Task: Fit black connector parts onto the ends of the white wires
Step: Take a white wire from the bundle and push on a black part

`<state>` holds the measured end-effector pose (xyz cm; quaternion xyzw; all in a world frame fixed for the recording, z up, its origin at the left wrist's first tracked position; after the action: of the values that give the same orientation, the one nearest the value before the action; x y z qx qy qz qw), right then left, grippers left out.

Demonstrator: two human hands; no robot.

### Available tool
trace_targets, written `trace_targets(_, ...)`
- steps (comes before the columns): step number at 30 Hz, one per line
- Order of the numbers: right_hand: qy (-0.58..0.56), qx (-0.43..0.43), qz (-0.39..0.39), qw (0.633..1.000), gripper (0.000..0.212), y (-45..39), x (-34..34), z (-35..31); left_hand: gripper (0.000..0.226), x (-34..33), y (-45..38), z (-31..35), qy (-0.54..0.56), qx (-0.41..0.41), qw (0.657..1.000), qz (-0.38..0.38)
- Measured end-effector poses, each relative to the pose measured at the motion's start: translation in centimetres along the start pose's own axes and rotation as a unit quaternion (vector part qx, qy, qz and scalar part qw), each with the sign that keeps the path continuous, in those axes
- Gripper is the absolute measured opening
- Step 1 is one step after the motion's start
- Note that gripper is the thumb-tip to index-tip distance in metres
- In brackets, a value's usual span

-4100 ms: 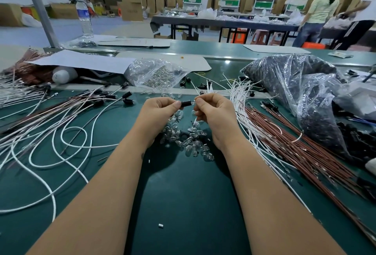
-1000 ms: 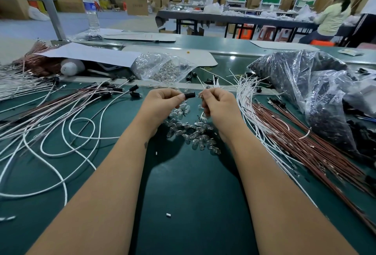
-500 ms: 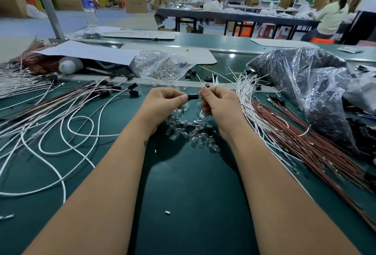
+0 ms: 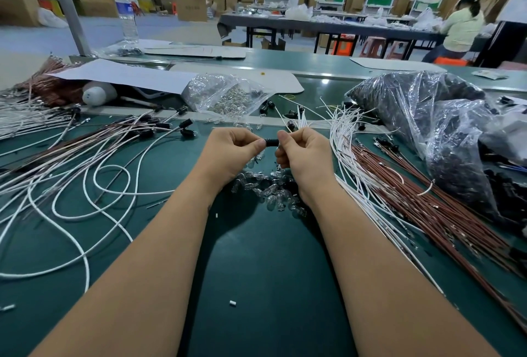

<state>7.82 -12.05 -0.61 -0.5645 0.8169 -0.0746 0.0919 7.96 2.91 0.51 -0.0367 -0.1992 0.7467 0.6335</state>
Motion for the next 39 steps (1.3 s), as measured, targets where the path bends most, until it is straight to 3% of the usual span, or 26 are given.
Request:
trace_targets(14, -0.033, 0.042, -0.053, 0.997, 0.025, 0.4, -0.6, -0.6, 0.018, -0.2, -0.2, 0.0, 0.03, 0.011, 0.999, 0.024)
trace_targets(20, -0.046, 0.041, -0.03, 0.998, 0.006, 0.1, -1.0, -0.9, 0.016, 0.1, 0.0, 0.8, 0.008, -0.03, 0.998, 0.059)
trace_targets(24, -0.029, 0.052, -0.011, 0.998, 0.008, 0.0, -0.6, -0.9, 0.009, 0.2, -0.1, 1.3, -0.041, -0.068, 0.996, 0.033)
trace_targets(27, -0.037, 0.057, 0.052, 0.996, 0.007, -0.1, 0.5, -1.2, 0.013, 0.6, -0.3, 1.5, -0.102, -0.085, 0.991, 0.007)
trace_targets(30, -0.027, 0.094, 0.123, 0.988, 0.01, -0.2, 2.2, -2.1, 0.021, 1.1, -0.6, 1.5, -0.19, -0.052, 0.979, -0.044)
trace_targets(33, 0.035, 0.141, 0.13, 0.981, 0.006, 0.0, 2.7, -2.7, 0.028, 2.1, -1.2, 2.1, -0.235, 0.017, 0.967, -0.098)
trace_targets(36, 0.073, 0.161, 0.112, 0.978, 0.01, 0.1, 2.4, -2.8, 0.024, 5.9, -2.7, 4.8, -0.244, -0.013, 0.97, 0.002)
trace_targets(39, 0.134, 0.177, 0.1, 0.97, 0.014, 0.1, 2.2, -2.8, 0.022, 12.2, -3.8, 7.2, -0.35, -0.106, 0.908, 0.204)
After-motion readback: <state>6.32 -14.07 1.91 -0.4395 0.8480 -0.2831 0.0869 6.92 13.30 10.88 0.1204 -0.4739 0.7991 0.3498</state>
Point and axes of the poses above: each hand's wrist, its own y-axis away from the middle knuckle, its own x-axis out of the back of the hand, z = x × y, the point moved 5 cm from there along -y, towards the middle knuckle, and after that the axes turned 9 degrees about z, right-handed, at the moved point
